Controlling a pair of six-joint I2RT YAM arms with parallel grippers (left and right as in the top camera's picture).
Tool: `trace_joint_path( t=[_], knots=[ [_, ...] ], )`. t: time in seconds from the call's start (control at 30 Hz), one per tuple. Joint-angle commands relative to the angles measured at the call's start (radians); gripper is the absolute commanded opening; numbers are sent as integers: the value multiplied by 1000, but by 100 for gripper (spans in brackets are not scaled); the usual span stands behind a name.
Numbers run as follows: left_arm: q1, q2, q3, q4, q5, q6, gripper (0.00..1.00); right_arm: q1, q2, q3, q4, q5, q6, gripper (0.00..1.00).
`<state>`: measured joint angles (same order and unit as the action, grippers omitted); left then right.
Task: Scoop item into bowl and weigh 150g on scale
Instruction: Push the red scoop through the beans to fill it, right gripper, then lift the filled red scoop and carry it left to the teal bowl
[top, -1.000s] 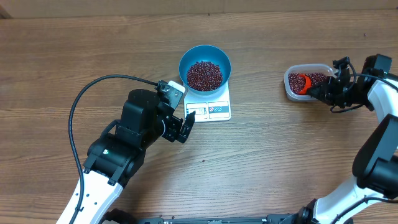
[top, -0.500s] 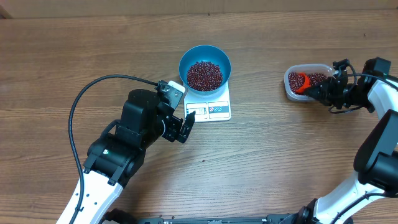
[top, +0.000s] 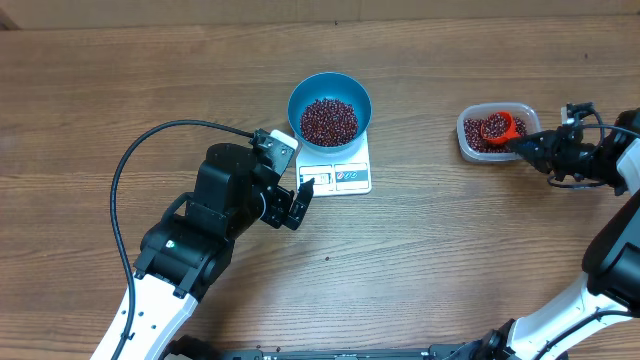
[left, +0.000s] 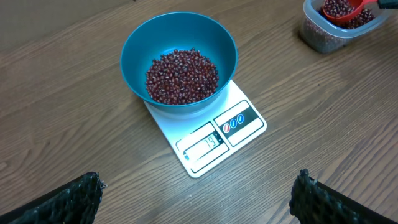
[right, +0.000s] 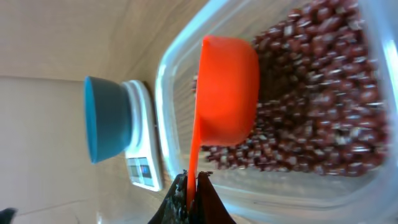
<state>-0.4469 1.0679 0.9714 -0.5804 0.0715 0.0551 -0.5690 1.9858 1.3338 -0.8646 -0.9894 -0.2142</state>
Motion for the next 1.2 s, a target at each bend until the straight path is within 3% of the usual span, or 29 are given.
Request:
trace_joint_path(
  t=[0.0, 0.27, 0.7, 1.17],
  knots=[
    [2, 6, 21, 1, 6, -10, 100, -10, 8, -5, -15, -127, -50, 3],
    [2, 5, 21, 1, 6, -10, 100, -15, 8, -5, -42, -159, -56, 4],
    [2, 5, 21, 1, 6, -10, 99, -10, 8, -5, -104, -412, -79, 4],
    [2, 5, 21, 1, 7, -10, 100, 153, 8, -3, -99, -475, -75, 4]
  ],
)
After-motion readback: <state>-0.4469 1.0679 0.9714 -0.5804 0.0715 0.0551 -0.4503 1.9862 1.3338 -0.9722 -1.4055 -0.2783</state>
